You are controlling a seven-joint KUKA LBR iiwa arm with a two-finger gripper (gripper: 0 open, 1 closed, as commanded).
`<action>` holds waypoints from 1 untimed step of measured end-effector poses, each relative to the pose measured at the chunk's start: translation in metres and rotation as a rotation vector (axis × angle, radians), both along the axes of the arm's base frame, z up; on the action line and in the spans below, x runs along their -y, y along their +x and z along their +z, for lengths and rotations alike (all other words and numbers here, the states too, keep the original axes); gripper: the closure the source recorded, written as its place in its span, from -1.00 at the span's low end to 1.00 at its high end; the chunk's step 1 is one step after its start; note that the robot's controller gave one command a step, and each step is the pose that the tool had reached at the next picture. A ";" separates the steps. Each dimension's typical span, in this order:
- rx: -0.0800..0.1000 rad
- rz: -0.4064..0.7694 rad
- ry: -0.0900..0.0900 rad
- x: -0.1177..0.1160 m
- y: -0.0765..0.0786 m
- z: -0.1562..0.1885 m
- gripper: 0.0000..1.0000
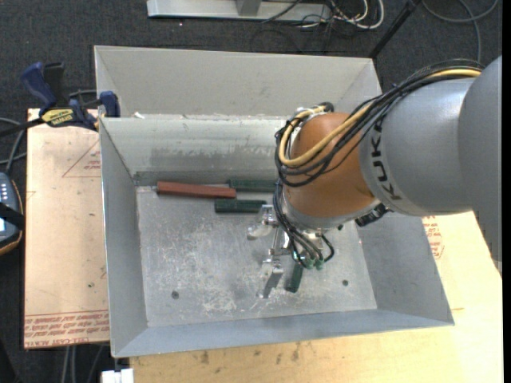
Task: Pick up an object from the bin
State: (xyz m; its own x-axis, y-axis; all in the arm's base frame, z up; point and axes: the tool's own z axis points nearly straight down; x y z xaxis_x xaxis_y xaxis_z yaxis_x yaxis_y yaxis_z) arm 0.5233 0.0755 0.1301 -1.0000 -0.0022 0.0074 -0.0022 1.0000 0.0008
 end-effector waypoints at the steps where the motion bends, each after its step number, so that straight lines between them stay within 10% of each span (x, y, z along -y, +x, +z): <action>1: 0.007 -0.002 0.001 0.000 0.002 0.003 -1.00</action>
Offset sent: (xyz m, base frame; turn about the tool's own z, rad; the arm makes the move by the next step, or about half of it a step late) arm -0.0222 -0.0522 -0.0140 -0.0741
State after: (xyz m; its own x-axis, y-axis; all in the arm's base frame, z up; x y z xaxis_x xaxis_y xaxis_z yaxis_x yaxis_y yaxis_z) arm 0.5253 0.0752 0.1334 -1.0000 0.0000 0.0003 0.0000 1.0000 0.0014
